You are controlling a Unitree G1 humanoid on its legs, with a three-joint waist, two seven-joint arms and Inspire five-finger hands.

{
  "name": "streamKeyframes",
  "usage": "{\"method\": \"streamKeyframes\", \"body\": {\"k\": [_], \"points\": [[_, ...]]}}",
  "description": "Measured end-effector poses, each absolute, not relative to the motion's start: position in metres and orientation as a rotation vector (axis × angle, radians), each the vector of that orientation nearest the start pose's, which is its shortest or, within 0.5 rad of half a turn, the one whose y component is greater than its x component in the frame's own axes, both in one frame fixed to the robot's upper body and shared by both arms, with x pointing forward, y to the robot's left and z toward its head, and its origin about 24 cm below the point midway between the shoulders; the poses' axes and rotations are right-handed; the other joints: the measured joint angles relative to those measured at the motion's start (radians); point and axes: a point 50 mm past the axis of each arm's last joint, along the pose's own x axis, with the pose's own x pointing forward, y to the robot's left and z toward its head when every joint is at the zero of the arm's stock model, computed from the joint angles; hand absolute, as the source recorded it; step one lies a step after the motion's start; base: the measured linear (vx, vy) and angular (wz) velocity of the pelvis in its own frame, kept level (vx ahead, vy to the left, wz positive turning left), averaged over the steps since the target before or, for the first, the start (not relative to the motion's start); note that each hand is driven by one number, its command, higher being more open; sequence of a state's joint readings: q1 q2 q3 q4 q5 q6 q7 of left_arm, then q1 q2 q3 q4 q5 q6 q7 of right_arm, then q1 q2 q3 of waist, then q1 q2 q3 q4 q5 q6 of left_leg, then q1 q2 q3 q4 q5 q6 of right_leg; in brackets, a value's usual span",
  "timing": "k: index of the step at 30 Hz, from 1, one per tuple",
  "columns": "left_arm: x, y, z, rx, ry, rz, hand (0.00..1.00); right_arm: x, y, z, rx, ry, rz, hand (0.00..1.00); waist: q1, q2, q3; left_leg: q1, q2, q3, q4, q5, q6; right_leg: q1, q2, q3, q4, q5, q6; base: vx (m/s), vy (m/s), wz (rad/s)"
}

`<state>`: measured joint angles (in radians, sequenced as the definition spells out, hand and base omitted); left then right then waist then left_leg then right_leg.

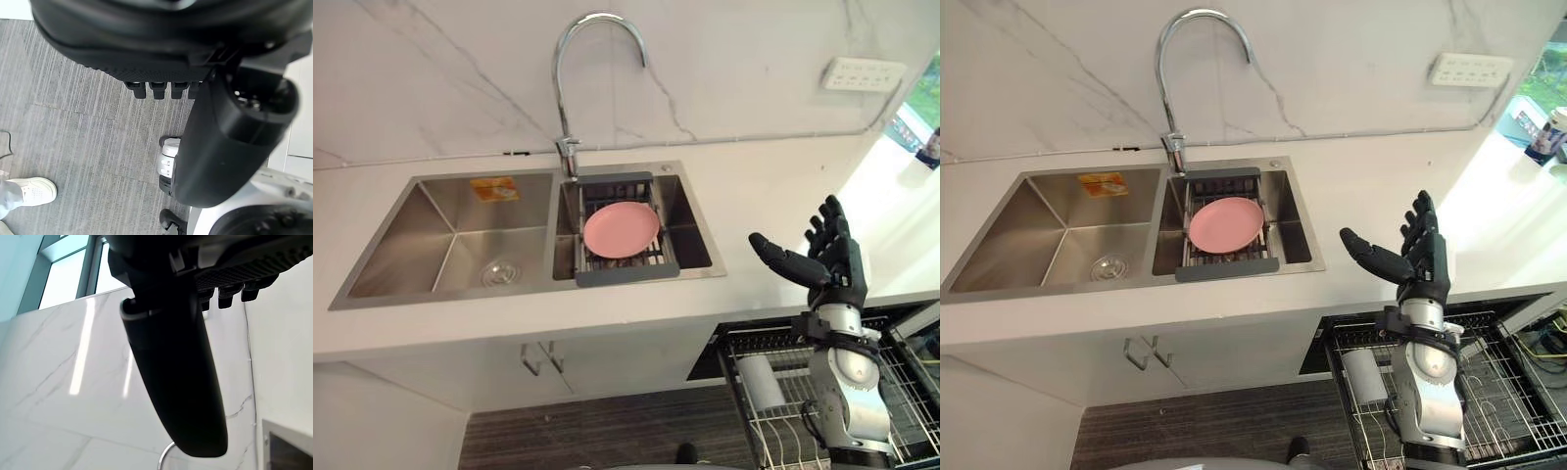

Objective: Walk over to the sink, pick up the cup, carry it to the dishwasher, place the cup inside the dishwasher, then close the dishwasher door

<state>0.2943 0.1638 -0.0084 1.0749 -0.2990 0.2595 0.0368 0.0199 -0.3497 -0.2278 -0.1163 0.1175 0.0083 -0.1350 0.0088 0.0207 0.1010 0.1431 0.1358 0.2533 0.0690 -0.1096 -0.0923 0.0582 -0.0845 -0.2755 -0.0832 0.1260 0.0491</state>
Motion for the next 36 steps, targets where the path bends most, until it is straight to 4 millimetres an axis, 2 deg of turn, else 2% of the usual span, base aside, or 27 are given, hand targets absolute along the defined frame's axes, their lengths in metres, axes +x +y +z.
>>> {"method": "streamKeyframes", "body": {"k": [3,8,11,14,18,20,21,22,23,24,25,27,29,30,31,32,33,34,36], "points": [[-0.024,0.211,-0.172,-0.144,1.596,0.351,1.0,0.259,-0.266,0.113,-0.361,-0.177,-0.292,1.0,0.005,-0.004,-0.002,0.009,-0.001,0.0,-0.009,0.006,-0.008,0.005,0.0,0.0,-0.001,0.004,-0.001,0.0,0.0,0.0],[-0.024,0.211,-0.172,-0.148,1.601,0.347,1.0,0.279,-0.253,0.121,-0.425,-0.179,-0.17,1.0,0.021,-0.012,-0.005,0.018,-0.005,-0.009,-0.035,0.023,-0.006,0.01,-0.001,-0.011,-0.005,0.004,-0.001,-0.02,0.003,0.07],[-0.023,0.211,-0.171,-0.147,1.598,0.347,1.0,0.287,-0.248,0.111,-0.424,-0.122,-0.132,1.0,0.036,-0.022,-0.007,0.021,-0.01,-0.024,-0.058,0.039,-0.004,0.01,-0.005,-0.026,-0.005,0.004,-0.001,-0.01,-0.001,0.14],[-0.022,0.211,-0.171,-0.145,1.588,0.354,1.0,0.289,-0.252,0.097,-0.408,-0.061,-0.145,1.0,0.053,-0.031,-0.006,0.021,-0.017,-0.038,-0.071,0.049,0.001,0.011,-0.01,-0.037,-0.003,0.005,0.0,0.01,0.01,0.14],[-0.027,0.212,-0.17,-0.142,1.574,0.384,1.0,0.288,-0.255,0.085,-0.293,-0.031,-0.248,1.0,0.054,-0.039,-0.004,0.014,-0.033,-0.05,-0.074,0.049,0.012,0.006,-0.023,-0.049,0.01,-0.009,0.014,0.0,0.032,0.09],[-0.026,0.212,-0.17,-0.143,1.567,0.388,1.0,0.286,-0.259,0.083,-0.228,-0.038,-0.311,1.0,0.055,-0.046,0.0,0.0,-0.04,-0.054,-0.058,0.034,0.035,-0.045,-0.047,-0.05,0.114,-0.063,0.023,0.0,0.054,0.13],[-0.026,0.212,-0.17,-0.141,1.561,0.382,1.0,0.282,-0.262,0.082,-0.194,-0.057,-0.38,1.0,0.055,-0.057,0.007,-0.009,-0.054,-0.061,-0.033,0.017,0.058,-0.094,-0.087,-0.051,0.241,-0.113,0.025,-0.01,0.075,0.19],[-0.025,0.213,-0.17,-0.137,1.557,0.38,1.0,0.28,-0.265,0.081,-0.176,-0.065,-0.414,1.0,0.054,-0.066,0.012,-0.009,-0.064,-0.066,-0.022,0.007,0.066,-0.118,-0.114,-0.06,0.314,-0.136,0.024,-0.04,0.087,0.23],[-0.025,0.215,-0.169,-0.134,1.549,0.382,1.0,0.275,-0.268,0.079,-0.149,-0.077,-0.471,1.0,0.054,-0.076,0.02,-0.009,-0.08,-0.072,0.005,-0.013,0.078,-0.176,-0.164,-0.065,0.473,-0.162,0.015,-0.05,0.11,0.19],[-0.026,0.216,-0.169,-0.138,1.546,0.388,1.0,0.27,-0.269,0.076,-0.133,-0.089,-0.513,1.0,0.053,-0.082,0.025,0.001,-0.092,-0.078,0.026,-0.025,0.084,-0.207,-0.201,-0.063,0.58,-0.161,0.013,-0.04,0.114,0.17],[-0.028,0.217,-0.169,-0.14,1.544,0.396,1.0,0.265,-0.269,0.075,-0.121,-0.104,-0.534,1.0,0.051,-0.09,0.029,0.015,-0.103,-0.083,0.037,-0.038,0.096,-0.207,-0.217,-0.055,0.612,-0.161,0.013,0.0,0.124,0.08],[-0.029,0.219,-0.168,-0.146,1.54,0.41,1.0,0.258,-0.268,0.084,-0.069,-0.182,-0.541,1.0,0.044,-0.09,0.039,0.043,-0.11,-0.091,0.043,-0.058,0.116,-0.207,-0.234,-0.031,0.647,-0.154,0.009,0.02,0.082,0.02],[-0.027,0.219,-0.168,-0.148,1.539,0.408,1.0,0.253,-0.268,0.102,-0.045,-0.28,-0.534,1.0,0.025,-0.085,0.047,0.049,-0.103,-0.1,0.05,-0.066,0.124,-0.218,-0.214,0.005,0.636,-0.181,0.008,0.06,0.051,0.1],[-0.028,0.219,-0.168,-0.154,1.538,0.413,1.0,0.25,-0.269,0.113,-0.03,-0.339,-0.53,1.0,0.02,-0.087,0.048,0.046,-0.098,-0.101,0.058,-0.074,0.118,-0.217,-0.199,0.02,0.593,-0.181,0.008,0.08,0.028,0.13],[-0.029,0.222,-0.168,-0.16,1.537,0.426,1.0,0.245,-0.27,0.128,-0.024,-0.422,-0.525,1.0,0.013,-0.105,0.048,0.038,-0.104,-0.103,0.075,-0.087,0.106,-0.205,-0.185,0.03,0.523,-0.139,0.005,0.08,-0.011,0.1],[-0.03,0.224,-0.167,-0.156,1.54,0.43,1.0,0.243,-0.27,0.135,-0.026,-0.46,-0.521,1.0,0.009,-0.118,0.048,0.038,-0.109,-0.107,0.086,-0.093,0.097,-0.195,-0.188,0.026,0.497,-0.131,0.011,0.12,-0.08,0.06],[-0.031,0.225,-0.167,-0.156,1.545,0.432,1.0,0.24,-0.272,0.145,-0.034,-0.516,-0.515,1.0,0.007,-0.12,0.038,0.036,-0.098,-0.107,0.1,-0.107,0.08,-0.162,-0.175,0.018,0.457,-0.159,0.038,0.16,-0.114,0.01],[-0.028,0.223,-0.168,-0.154,1.541,0.426,1.0,0.238,-0.273,0.152,-0.024,-0.553,-0.501,1.0,0.003,-0.114,0.037,0.029,-0.08,-0.108,0.108,-0.113,0.069,-0.144,-0.153,0.008,0.416,-0.168,0.039,0.16,-0.112,-0.03],[-0.029,0.223,-0.168,-0.152,1.546,0.427,1.0,0.238,-0.273,0.152,-0.008,-0.55,-0.484,1.0,-0.003,-0.11,0.036,0.018,-0.053,-0.106,0.11,-0.121,0.052,-0.141,-0.121,-0.002,0.394,-0.171,0.033,0.14,-0.075,-0.03]]}}
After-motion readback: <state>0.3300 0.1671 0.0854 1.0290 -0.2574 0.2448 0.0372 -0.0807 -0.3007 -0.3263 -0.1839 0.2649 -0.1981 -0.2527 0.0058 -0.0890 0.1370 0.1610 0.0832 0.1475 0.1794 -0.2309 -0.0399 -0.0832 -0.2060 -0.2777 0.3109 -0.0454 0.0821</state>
